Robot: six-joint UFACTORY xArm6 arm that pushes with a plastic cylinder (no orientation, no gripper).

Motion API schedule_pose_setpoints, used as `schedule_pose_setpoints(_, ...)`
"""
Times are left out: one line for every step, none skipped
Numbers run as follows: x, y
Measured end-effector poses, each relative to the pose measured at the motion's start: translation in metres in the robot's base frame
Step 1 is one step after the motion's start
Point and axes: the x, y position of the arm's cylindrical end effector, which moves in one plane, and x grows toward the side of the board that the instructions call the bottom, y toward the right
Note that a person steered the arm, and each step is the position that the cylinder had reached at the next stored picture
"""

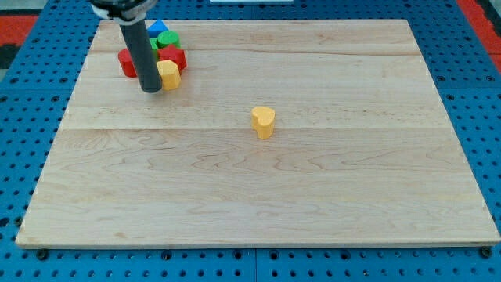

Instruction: Push yellow heart towards bottom right

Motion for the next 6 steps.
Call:
schedule_pose_setpoints(0.009,0.037)
schedule_pose_setpoints(0.012,0.133)
schedule_pose_setpoints(0.041,0.128)
schedule_pose_setpoints(0.06,0.158)
schedule_pose_setpoints(0.06,0.164)
schedule_pose_setpoints(0.06,0.158)
